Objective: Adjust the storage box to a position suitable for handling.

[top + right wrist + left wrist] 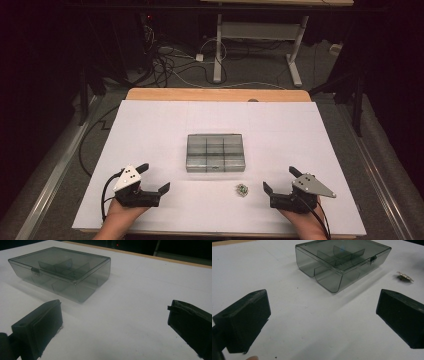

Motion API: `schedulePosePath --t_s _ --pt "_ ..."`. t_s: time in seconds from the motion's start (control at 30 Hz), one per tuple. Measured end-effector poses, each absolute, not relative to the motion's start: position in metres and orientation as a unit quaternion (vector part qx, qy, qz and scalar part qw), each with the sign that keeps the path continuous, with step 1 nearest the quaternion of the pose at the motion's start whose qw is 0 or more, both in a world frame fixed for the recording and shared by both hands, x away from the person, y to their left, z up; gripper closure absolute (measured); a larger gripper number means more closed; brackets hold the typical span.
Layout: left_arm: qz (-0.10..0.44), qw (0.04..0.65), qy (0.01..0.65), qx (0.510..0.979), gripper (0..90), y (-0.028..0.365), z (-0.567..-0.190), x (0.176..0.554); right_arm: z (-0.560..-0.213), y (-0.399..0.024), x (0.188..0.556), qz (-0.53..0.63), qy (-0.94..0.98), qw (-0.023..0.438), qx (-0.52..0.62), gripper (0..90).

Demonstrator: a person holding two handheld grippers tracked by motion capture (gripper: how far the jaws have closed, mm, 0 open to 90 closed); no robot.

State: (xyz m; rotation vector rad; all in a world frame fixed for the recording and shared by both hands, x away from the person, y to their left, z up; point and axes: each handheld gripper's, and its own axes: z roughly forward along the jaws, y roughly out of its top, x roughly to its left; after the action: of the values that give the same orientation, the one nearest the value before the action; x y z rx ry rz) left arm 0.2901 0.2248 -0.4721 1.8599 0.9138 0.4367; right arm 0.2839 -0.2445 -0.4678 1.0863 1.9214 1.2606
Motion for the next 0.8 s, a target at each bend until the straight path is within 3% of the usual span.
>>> schedulePosePath --t_s 0.57,0.8 --pt "0.159 0.503 0.388 0.756 0.0 0.2287 -0.4696 0.2905 -0.4648 -0.2417 0.282 0.47 0.726 0.295 0.406 0.5" --pt "0.173 0.498 0.377 0.762 0.0 0.2264 -0.471 0.29 -0.4661 -0.2374 0.2833 0.441 0.754 0.284 0.397 0.5"
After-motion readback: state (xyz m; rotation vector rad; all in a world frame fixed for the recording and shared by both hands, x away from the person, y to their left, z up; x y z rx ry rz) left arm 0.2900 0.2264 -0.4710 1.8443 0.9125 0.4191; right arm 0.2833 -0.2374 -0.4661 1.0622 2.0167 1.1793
